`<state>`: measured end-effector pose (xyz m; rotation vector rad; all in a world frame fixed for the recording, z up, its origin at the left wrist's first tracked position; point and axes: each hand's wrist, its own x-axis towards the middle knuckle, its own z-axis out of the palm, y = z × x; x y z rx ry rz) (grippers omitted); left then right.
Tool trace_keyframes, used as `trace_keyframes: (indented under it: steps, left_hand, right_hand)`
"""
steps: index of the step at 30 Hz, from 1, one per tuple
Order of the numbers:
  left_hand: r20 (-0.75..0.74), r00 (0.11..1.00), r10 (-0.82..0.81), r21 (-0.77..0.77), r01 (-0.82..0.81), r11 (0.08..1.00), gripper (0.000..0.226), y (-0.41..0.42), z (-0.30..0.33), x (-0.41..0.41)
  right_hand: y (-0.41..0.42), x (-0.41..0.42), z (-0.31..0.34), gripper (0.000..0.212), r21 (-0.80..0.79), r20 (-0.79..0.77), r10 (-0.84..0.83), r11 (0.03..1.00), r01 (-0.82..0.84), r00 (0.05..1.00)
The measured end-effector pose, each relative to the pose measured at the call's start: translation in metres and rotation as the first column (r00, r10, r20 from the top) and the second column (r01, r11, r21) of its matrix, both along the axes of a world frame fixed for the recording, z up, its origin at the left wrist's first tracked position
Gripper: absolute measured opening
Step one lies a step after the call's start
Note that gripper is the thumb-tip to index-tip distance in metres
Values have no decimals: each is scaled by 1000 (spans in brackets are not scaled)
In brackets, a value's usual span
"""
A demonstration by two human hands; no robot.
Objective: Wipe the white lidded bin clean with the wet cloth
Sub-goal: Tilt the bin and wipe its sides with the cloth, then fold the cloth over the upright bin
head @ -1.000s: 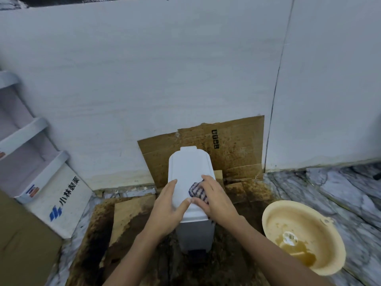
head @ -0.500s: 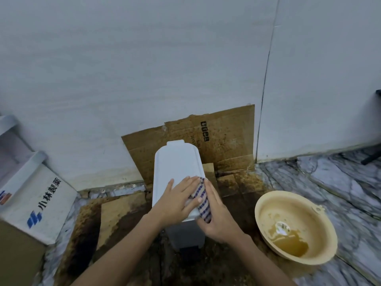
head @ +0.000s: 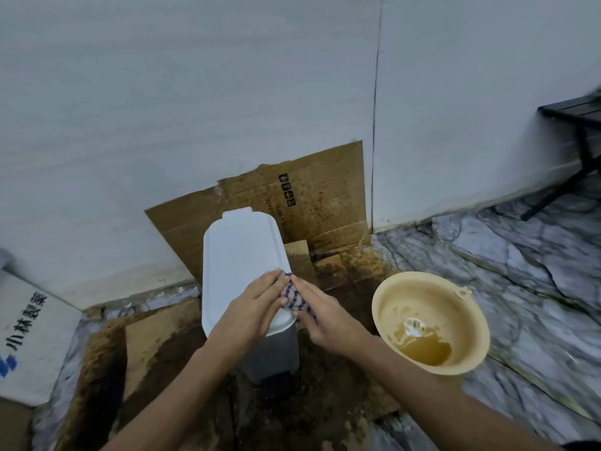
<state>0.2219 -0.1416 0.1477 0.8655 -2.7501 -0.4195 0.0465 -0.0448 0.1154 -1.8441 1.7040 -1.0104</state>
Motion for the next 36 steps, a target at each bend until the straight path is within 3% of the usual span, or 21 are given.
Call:
trace_keyframes:
  steps: [5,10,15,20,22,28,33,36]
  left_hand:
    - [-251,968,24,-38,-34,999,45,24,11,-47]
    - [-335,939,-82,-17,82,997,46,54,-4,-108]
    - [-347,928,-138,63,170,983,46,87,-60,-159]
    - [-299,943,-144,233,218,948,48,117,-140,-198]
    - [-265,948,-175,267,246,932,59,122,-174,-210]
    - [-214,955,-207,279,262,924,48,120,-250,-221]
    - [-251,927,-277,161,322,933,44,118,-257,-216]
    - [-175,936,-306,101,327,940,46,115,-259,-209]
  right_hand:
    - [4,-61,40,61,10,-251,44,999,-43,967]
    - [47,-128,40,58,33,-345,39,999,-30,938]
    - [96,-176,-8,53,91,-355,-105,985,146,929]
    - [139,-202,-91,51,212,-301,-135,956,205,944]
    - [149,-207,-122,52,251,-297,-152,940,231,943]
    - [157,-211,-188,43,292,-271,-132,933,212,953]
    - [157,-205,-185,43,237,-280,-156,945,225,947]
    - [165,-198,-186,54,205,-383,-139,951,230,913]
